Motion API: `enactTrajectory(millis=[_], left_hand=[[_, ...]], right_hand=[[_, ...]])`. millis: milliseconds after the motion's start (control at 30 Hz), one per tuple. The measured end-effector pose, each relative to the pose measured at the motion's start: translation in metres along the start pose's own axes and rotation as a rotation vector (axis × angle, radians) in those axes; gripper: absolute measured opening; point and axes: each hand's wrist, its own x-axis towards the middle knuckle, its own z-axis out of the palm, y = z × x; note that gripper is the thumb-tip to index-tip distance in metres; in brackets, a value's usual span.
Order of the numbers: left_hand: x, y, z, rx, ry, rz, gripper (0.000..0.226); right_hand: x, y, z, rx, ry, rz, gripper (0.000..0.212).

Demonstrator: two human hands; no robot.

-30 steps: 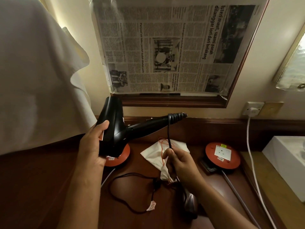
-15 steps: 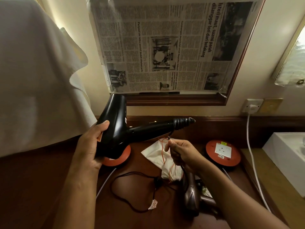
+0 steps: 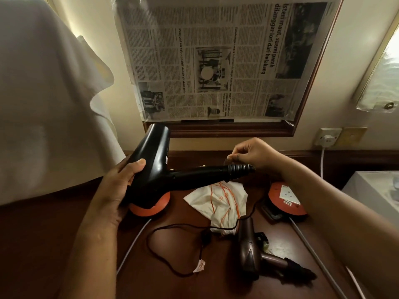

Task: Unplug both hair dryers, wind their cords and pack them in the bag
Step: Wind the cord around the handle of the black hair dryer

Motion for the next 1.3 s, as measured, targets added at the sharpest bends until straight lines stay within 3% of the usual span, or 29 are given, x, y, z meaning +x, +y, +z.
enactTrajectory(millis=[133, 267, 400, 700, 933, 1167, 1233, 1300], left_hand=[[0.001, 0.000, 0.008, 0.015, -0.043, -0.011, 0.087], [0.000, 0.003, 0.017, 0.057, -0.036, -0.033, 0.099], [0.005, -0.005, 0.023, 0.048, 0.033, -0.061, 0.076], [0.013, -0.014, 0.031, -0.014, 0.166, 0.037, 0.054], [0.013, -0.016, 0.034, -0.101, 0.269, 0.106, 0.046], [0.011, -0.017, 0.032, -0.122, 0.314, 0.133, 0.049], [0.011, -0.018, 0.030, -0.139, 0.321, 0.124, 0.048], [0.011, -0.019, 0.029, -0.152, 0.323, 0.111, 0.049]], right_hand=[[0.005, -0.011, -0.015, -0.141, 0.017, -0.061, 0.020], [0.000, -0.021, -0.018, -0.260, 0.103, -0.119, 0.019], [-0.010, -0.028, -0.020, -0.339, 0.181, -0.166, 0.021], [-0.037, -0.039, -0.002, -0.352, 0.252, -0.195, 0.025], [-0.055, -0.040, 0.029, -0.174, 0.330, -0.161, 0.018], [-0.066, -0.028, 0.068, 0.096, 0.324, -0.047, 0.028], [-0.069, -0.024, 0.077, 0.226, 0.300, 0.000, 0.025], [-0.070, -0.024, 0.081, 0.509, 0.236, 0.066, 0.022]])
